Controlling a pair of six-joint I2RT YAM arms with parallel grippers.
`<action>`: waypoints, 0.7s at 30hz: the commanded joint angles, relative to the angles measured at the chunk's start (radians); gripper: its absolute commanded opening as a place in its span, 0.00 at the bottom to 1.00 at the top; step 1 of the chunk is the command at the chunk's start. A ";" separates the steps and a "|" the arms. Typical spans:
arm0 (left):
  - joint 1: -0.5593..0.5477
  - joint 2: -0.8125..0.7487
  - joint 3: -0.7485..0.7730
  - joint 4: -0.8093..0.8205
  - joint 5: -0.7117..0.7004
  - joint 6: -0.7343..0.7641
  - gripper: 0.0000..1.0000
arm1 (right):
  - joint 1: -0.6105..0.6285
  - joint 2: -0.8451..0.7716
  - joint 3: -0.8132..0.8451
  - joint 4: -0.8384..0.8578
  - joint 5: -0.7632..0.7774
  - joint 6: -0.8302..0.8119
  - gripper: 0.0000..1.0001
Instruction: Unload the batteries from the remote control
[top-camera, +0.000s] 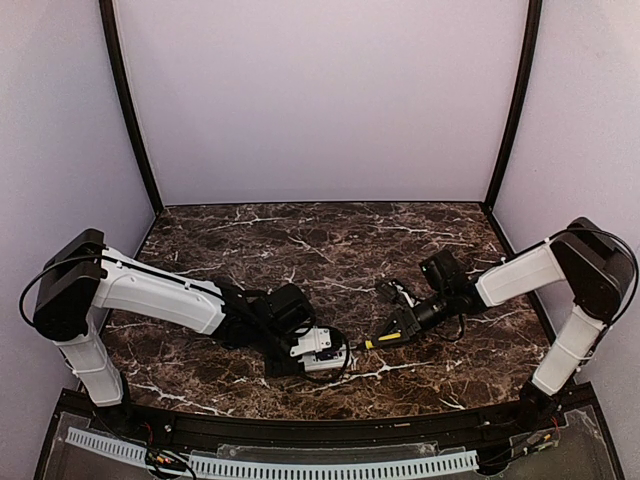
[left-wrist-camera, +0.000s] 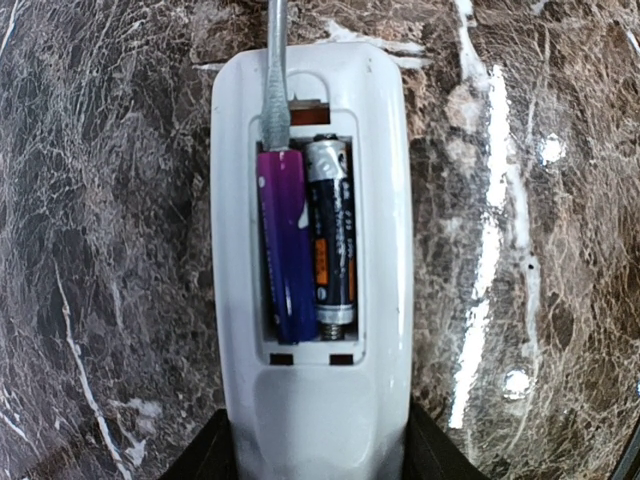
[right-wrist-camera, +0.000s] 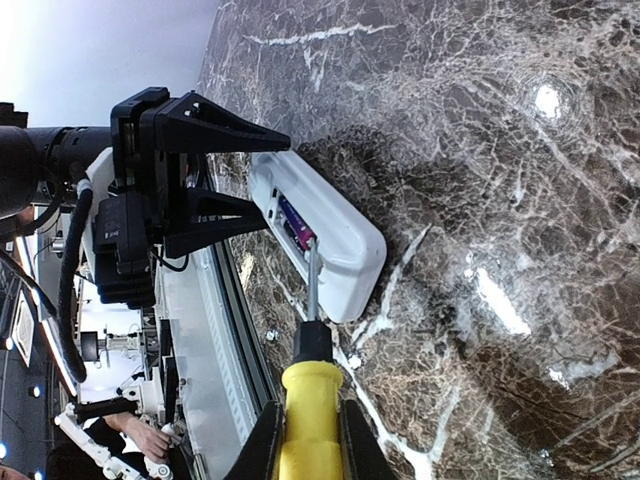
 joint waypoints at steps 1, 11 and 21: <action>-0.042 0.064 0.009 0.182 0.133 0.088 0.00 | 0.089 0.004 0.003 0.210 -0.098 0.049 0.00; -0.041 0.062 0.016 0.173 0.129 0.092 0.00 | 0.137 -0.063 0.027 0.196 -0.133 0.060 0.00; -0.044 0.061 0.021 0.163 0.122 0.097 0.00 | 0.161 -0.095 0.040 0.152 -0.078 0.073 0.00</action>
